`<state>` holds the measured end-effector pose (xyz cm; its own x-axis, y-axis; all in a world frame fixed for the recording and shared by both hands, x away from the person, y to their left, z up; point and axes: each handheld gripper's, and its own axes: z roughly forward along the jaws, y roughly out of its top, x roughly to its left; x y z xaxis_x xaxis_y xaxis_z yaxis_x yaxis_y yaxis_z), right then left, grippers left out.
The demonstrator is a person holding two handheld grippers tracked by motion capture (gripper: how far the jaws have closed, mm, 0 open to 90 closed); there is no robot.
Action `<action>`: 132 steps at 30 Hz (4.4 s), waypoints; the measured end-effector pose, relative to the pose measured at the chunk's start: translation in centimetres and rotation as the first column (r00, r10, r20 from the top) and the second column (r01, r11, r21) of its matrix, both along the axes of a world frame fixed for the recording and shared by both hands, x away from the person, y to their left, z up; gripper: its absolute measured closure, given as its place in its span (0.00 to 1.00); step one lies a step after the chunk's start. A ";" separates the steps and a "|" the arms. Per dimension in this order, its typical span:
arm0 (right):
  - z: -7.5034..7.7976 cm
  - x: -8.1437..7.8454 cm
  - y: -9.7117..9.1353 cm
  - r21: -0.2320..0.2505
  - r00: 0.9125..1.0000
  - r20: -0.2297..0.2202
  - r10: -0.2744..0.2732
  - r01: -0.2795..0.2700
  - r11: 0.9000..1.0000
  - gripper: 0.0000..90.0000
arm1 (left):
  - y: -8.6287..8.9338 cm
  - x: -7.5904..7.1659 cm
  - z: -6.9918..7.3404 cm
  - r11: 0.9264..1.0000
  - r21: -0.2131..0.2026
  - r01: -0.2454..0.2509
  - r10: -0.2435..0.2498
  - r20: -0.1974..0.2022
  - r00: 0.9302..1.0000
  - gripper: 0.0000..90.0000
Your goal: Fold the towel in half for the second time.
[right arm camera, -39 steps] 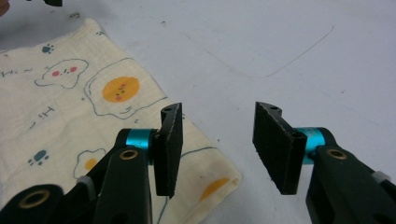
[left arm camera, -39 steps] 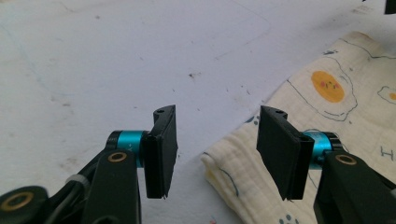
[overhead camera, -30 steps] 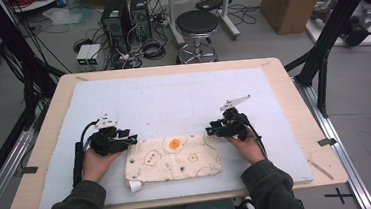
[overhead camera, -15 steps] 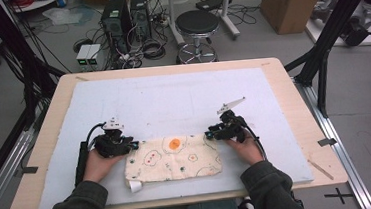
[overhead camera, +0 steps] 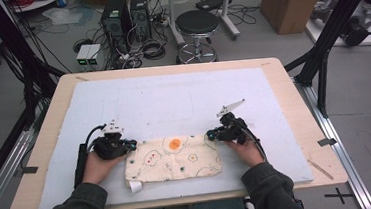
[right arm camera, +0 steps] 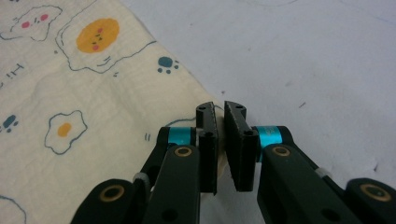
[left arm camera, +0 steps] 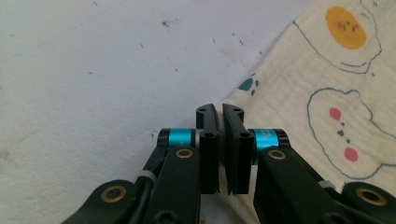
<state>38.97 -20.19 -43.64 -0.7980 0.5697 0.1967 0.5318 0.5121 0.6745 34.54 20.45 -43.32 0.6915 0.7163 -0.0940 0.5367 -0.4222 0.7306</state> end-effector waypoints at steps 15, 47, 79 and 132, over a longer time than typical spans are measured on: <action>3.3 4.0 -1.0 0.051 0.998 -0.019 -0.057 0.058 0.997 0.94 | -0.5 3.1 3.0 0.997 -0.052 -0.063 0.068 0.097 0.993 0.95; 2.0 8.4 -1.2 0.138 0.975 -0.105 -0.194 0.207 0.968 0.94 | -0.4 7.0 2.0 0.992 -0.058 -0.116 0.119 0.068 0.991 0.95; 3.6 5.8 -2.1 0.205 0.990 -0.063 -0.124 0.134 0.969 0.94 | -0.2 3.9 3.1 0.997 -0.064 -0.037 0.044 0.111 0.993 0.95; 0.6 -2.1 -2.5 0.111 1.000 -0.005 0.005 -0.005 0.994 0.88 | -1.0 -2.9 1.0 0.990 0.043 0.135 -0.139 0.112 0.984 0.87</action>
